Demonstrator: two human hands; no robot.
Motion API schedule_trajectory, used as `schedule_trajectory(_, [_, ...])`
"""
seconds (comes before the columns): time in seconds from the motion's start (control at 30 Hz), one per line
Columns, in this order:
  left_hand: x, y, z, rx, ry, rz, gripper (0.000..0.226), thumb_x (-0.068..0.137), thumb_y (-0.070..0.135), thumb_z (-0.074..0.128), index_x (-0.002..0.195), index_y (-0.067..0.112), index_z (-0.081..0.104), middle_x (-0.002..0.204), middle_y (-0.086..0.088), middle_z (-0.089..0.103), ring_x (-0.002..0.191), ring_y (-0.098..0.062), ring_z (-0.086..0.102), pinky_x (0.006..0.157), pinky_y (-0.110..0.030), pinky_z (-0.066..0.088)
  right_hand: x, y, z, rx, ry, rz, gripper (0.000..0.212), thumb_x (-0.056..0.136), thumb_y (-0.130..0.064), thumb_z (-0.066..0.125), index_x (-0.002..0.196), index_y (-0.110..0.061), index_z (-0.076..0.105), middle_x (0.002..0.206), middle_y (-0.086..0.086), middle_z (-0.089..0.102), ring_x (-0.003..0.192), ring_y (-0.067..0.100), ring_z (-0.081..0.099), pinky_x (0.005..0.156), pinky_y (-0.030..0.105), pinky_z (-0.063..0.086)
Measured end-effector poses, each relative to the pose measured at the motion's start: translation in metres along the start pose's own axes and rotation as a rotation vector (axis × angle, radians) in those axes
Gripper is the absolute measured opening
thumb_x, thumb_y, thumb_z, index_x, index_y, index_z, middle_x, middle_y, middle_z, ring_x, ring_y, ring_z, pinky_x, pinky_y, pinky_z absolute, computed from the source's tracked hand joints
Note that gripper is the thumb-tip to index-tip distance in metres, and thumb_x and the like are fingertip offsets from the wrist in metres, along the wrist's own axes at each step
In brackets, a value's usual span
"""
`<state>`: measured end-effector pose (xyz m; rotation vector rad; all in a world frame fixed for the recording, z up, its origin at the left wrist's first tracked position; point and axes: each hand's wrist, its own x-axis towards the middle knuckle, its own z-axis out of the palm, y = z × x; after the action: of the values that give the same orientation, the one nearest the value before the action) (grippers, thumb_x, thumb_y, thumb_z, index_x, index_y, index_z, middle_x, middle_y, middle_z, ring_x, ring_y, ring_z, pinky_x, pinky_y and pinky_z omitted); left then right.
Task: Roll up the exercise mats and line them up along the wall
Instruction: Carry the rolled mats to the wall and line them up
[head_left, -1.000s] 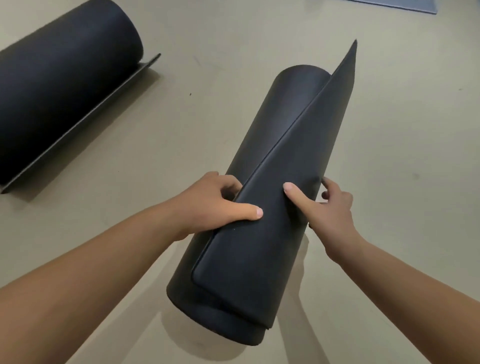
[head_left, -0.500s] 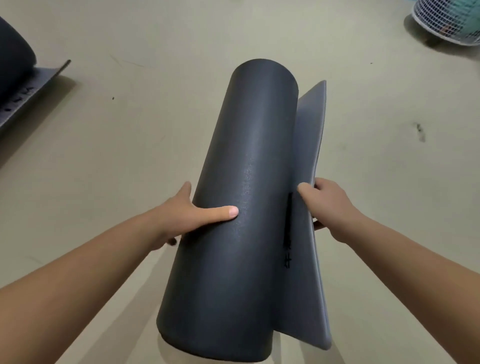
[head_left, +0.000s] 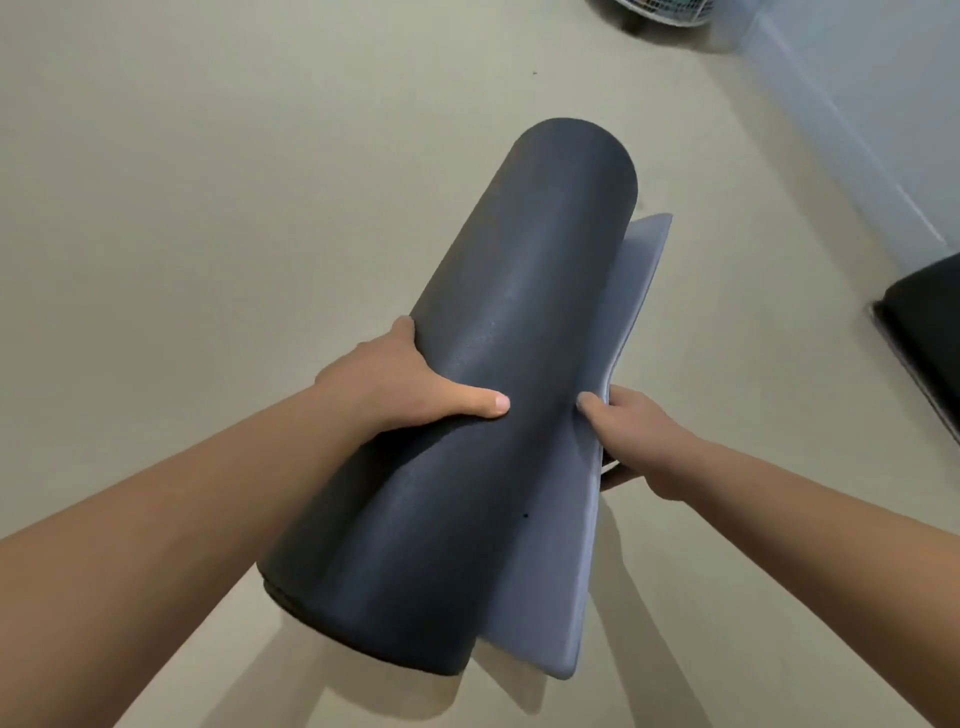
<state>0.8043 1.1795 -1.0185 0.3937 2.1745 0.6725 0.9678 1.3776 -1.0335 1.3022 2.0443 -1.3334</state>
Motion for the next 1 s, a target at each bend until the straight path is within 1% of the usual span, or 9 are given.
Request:
schedule_trajectory(0.23, [0.022, 0.142, 0.099, 0.561, -0.257, 0.319, 0.136, 0.036, 0.087, 0.085, 0.151, 0.037, 0.032, 0.131, 0.008, 0.062, 0.115, -0.027, 0.063, 0.101, -0.049, 0.054, -0.040, 0.133, -0.055, 0.336, 0.024, 0.401, 0.040, 0.111, -0.045, 0.040, 0.133, -0.017, 0.058, 0.127, 0.011, 0.067, 0.089, 0.036, 0.081, 0.077, 0.051, 0.068])
schedule_trajectory(0.37, [0.000, 0.200, 0.177, 0.904, -0.332, 0.563, 0.148, 0.039, 0.088, 0.084, 0.160, 0.041, 0.013, 0.139, -0.001, 0.058, 0.123, -0.034, 0.060, 0.104, -0.056, 0.052, -0.080, 0.203, -0.050, 0.572, 0.067, 0.599, 0.054, 0.110, -0.052, 0.044, 0.152, -0.018, 0.043, 0.141, 0.005, 0.059, 0.089, 0.029, 0.081, 0.082, 0.048, 0.067])
schedule_trajectory(0.43, [-0.013, 0.221, 0.220, 1.035, -0.336, 0.693, 0.148, 0.045, 0.088, 0.084, 0.163, 0.044, 0.006, 0.141, -0.005, 0.054, 0.127, -0.036, 0.058, 0.106, -0.058, 0.050, -0.103, 0.237, -0.058, 0.523, 0.036, 0.655, 0.061, 0.109, -0.060, 0.041, 0.158, -0.023, 0.039, 0.133, 0.010, 0.064, 0.089, 0.026, 0.077, 0.074, 0.036, 0.065])
schedule_trajectory(0.5, [-0.031, 0.239, 0.264, 1.149, -0.333, 0.823, 0.150, 0.048, 0.088, 0.083, 0.164, 0.045, -0.001, 0.142, -0.008, 0.053, 0.127, -0.037, 0.056, 0.105, -0.056, 0.049, -0.125, 0.272, -0.068, 0.431, -0.009, 0.683, 0.070, 0.106, -0.070, 0.034, 0.162, -0.028, 0.035, 0.146, 0.011, 0.058, 0.092, 0.024, 0.068, 0.088, 0.034, 0.060])
schedule_trajectory(0.67, [-0.079, 0.269, 0.359, 1.317, -0.256, 1.094, 0.150, 0.054, 0.087, 0.081, 0.164, 0.041, -0.010, 0.149, -0.018, 0.046, 0.134, -0.040, 0.048, 0.108, -0.059, 0.042, -0.167, 0.366, -0.097, 0.290, -0.098, 0.598, 0.074, 0.105, -0.074, 0.028, 0.170, -0.039, 0.020, 0.178, -0.011, 0.008, 0.154, 0.028, 0.035, 0.120, 0.041, 0.031])
schedule_trajectory(0.77, [-0.099, 0.285, 0.410, 1.389, -0.208, 1.189, 0.150, 0.056, 0.087, 0.079, 0.163, 0.039, -0.013, 0.153, -0.021, 0.041, 0.137, -0.042, 0.044, 0.112, -0.062, 0.038, -0.190, 0.416, -0.118, 0.053, -0.156, 0.522, 0.084, 0.099, -0.076, 0.041, 0.170, -0.036, 0.019, 0.178, -0.008, 0.015, 0.163, 0.024, 0.020, 0.130, 0.047, 0.025])
schedule_trajectory(0.87, [-0.115, 0.310, 0.451, 1.424, -0.219, 1.269, 0.150, 0.058, 0.086, 0.080, 0.163, 0.038, -0.016, 0.155, -0.022, 0.039, 0.140, -0.042, 0.041, 0.114, -0.062, 0.037, -0.222, 0.422, -0.152, -0.190, -0.151, 0.335, 0.072, 0.101, -0.066, 0.051, 0.164, -0.032, 0.039, 0.160, -0.007, 0.051, 0.146, 0.018, 0.049, 0.116, 0.032, 0.041])
schedule_trajectory(0.93, [-0.127, 0.324, 0.476, 1.453, -0.224, 1.306, 0.151, 0.058, 0.085, 0.080, 0.162, 0.036, -0.018, 0.156, -0.022, 0.038, 0.141, -0.042, 0.040, 0.114, -0.061, 0.036, -0.247, 0.413, -0.183, -0.213, 0.033, 0.180, 0.048, 0.099, -0.061, 0.061, 0.140, -0.037, 0.064, 0.118, -0.017, 0.070, 0.111, 0.005, 0.065, 0.095, 0.027, 0.050])
schedule_trajectory(1.0, [-0.143, 0.331, 0.502, 1.478, -0.207, 1.354, 0.151, 0.060, 0.083, 0.081, 0.163, 0.035, -0.019, 0.156, -0.023, 0.037, 0.142, -0.042, 0.038, 0.114, -0.061, 0.035, -0.262, 0.424, -0.212, -0.278, 0.325, 0.098, 0.045, 0.093, -0.061, 0.069, 0.132, -0.039, 0.063, 0.109, -0.018, 0.067, 0.104, 0.003, 0.063, 0.093, 0.032, 0.054])
